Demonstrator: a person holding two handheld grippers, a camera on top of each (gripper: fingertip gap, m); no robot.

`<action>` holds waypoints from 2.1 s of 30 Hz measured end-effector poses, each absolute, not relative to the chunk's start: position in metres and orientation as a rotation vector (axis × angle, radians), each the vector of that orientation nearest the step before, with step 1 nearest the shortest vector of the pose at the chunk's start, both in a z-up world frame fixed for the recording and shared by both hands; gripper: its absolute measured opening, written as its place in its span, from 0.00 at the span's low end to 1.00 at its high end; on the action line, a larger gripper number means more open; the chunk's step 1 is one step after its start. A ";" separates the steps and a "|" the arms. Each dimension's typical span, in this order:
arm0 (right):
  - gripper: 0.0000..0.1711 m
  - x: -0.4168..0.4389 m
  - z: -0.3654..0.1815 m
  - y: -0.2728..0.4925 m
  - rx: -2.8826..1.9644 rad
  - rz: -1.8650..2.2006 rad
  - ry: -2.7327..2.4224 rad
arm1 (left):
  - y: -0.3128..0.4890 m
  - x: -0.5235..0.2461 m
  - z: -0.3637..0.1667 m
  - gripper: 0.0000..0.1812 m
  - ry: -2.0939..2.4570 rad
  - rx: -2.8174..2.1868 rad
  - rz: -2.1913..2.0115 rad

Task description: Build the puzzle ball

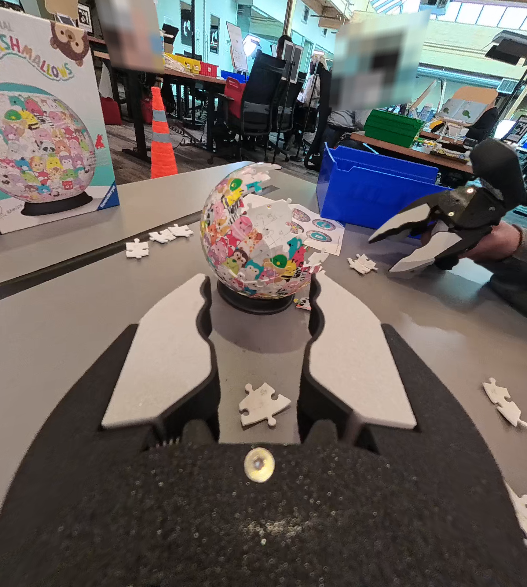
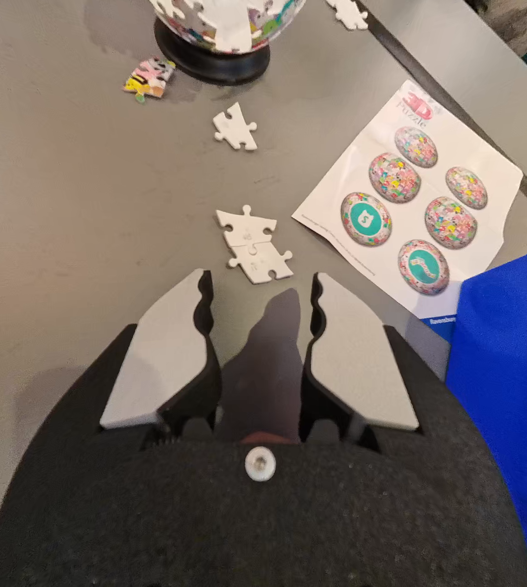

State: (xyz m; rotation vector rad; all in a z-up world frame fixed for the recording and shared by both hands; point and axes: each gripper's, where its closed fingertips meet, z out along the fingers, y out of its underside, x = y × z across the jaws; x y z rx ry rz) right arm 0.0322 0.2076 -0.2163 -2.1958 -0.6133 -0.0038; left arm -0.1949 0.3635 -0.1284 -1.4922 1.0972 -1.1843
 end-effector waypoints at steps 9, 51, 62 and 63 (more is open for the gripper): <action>0.34 0.028 -0.202 0.208 -2.128 0.180 -0.516 | 0.361 -0.193 -0.130 0.32 1.120 -1.491 -1.185; 0.29 -0.065 -0.178 0.190 -1.942 0.281 -0.777 | 0.340 -0.182 -0.148 0.27 1.330 -1.451 -1.037; 0.33 -0.075 -0.198 0.210 -2.046 0.179 -0.747 | 0.338 -0.182 -0.148 0.27 1.338 -1.438 -1.009; 0.33 -0.065 -0.202 0.217 -2.080 0.119 -0.722 | 0.339 -0.182 -0.147 0.27 1.330 -1.443 -1.018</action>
